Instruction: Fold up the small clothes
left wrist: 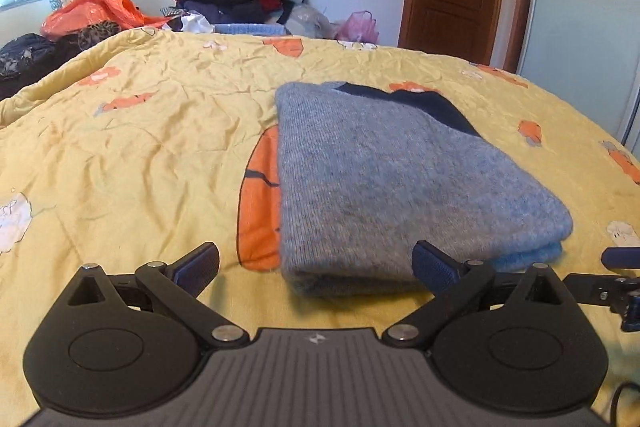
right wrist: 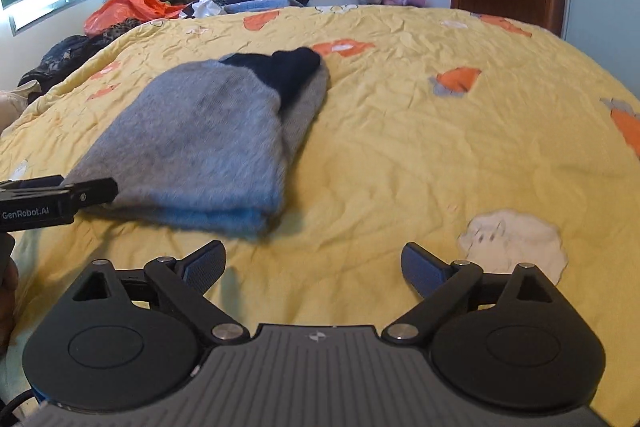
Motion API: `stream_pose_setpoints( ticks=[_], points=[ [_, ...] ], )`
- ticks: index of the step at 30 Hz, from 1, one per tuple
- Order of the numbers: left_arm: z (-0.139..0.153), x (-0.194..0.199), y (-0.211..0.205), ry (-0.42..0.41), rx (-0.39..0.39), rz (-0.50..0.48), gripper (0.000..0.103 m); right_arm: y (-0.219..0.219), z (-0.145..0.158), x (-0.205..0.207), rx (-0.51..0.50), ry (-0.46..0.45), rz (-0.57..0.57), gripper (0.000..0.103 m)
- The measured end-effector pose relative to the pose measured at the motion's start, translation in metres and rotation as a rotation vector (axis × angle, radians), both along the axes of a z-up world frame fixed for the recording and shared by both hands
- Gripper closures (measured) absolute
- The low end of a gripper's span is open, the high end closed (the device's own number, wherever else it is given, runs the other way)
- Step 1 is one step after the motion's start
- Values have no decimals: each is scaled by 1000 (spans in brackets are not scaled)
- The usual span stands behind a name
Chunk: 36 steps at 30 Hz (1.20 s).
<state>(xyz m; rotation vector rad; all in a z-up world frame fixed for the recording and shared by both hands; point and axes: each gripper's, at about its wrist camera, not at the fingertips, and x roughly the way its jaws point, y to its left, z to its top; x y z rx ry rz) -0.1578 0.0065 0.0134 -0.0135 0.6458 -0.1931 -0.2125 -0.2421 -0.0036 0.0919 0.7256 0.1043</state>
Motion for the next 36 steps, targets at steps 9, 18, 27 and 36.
stream_pose_setpoints(
  ticks=[9, 18, 27, 36],
  points=[
    [-13, -8, -14, 32, 75, -60, 0, 40, -11, 19, -138, -27, -76, 0],
    [-13, -8, -14, 31, 76, -56, 0, 38, -11, 18, -129, -31, -72, 0],
    [-13, -8, -14, 31, 75, -56, 0, 38, -11, 18, -128, -32, -72, 0],
    [-13, -8, -14, 31, 75, -56, 0, 38, -11, 18, -128, -32, -72, 0]
  ],
)
